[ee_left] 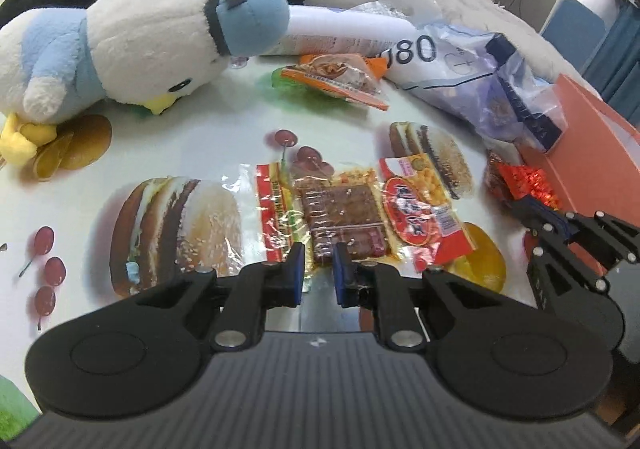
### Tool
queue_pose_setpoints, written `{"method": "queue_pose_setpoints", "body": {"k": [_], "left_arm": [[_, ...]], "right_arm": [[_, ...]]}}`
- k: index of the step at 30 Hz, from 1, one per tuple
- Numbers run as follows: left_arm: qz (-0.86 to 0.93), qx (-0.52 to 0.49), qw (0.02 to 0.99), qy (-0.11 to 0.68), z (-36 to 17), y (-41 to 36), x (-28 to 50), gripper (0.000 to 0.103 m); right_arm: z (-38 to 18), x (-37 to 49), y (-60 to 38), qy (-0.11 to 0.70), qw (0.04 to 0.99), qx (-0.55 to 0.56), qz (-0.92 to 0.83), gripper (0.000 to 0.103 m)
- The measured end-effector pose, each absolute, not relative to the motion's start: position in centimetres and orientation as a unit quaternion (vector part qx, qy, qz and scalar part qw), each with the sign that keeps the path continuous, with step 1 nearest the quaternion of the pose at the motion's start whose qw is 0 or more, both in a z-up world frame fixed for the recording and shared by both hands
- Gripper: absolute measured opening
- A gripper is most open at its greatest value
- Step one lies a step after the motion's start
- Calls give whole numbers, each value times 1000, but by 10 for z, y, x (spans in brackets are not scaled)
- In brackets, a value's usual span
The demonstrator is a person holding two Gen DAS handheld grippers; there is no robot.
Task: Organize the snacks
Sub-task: 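Grasp the brown meat-strip pack with the left gripper while the right approaches red foil candy, then grasp the red foil candy with the right gripper while the left holds the meat-strip pack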
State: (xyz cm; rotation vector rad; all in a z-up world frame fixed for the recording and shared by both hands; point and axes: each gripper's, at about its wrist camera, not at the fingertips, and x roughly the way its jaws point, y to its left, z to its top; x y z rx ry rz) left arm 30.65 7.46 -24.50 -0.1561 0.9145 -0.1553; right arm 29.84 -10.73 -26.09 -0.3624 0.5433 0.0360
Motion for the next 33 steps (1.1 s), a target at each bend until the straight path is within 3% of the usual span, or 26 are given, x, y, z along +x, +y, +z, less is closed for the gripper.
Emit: {"method": "queue_pose_setpoints", "body": {"k": [6, 10, 14, 19, 21, 22, 26, 28, 29, 32, 33], "left_arm": [[-81, -62, 897, 430, -236, 69, 308, 21], [-87, -65, 896, 431, -235, 67, 313, 51], [-93, -57, 894, 434, -239, 58, 320, 59], [-96, -20, 897, 431, -241, 38, 330, 58], [-94, -10, 896, 434, -244, 32, 335, 58], [-88, -4, 898, 432, -245, 30, 336, 59], [-56, 33, 900, 431, -249, 21, 342, 61], [-37, 40, 897, 439, -253, 19, 345, 72], [-33, 36, 896, 442, -255, 21, 345, 73], [-28, 25, 896, 442, -255, 23, 345, 72], [-26, 22, 896, 442, -256, 22, 345, 72]], "right_arm": [[-248, 271, -106, 267, 947, -174, 33, 3], [-239, 243, -102, 270, 947, -167, 55, 3], [-237, 212, -98, 282, 940, -172, 86, 3], [-236, 188, -105, 314, 931, -129, 133, 5], [-232, 186, -113, 320, 934, -87, 134, 34], [-231, 184, -117, 316, 937, -70, 131, 39], [-227, 192, -128, 301, 947, -51, 98, 41], [-230, 203, -131, 304, 948, -43, 78, 41], [-231, 209, -132, 305, 949, -38, 65, 41], [-237, 227, -135, 308, 951, -28, 28, 61], [-239, 232, -137, 308, 951, -22, 25, 62]]}}
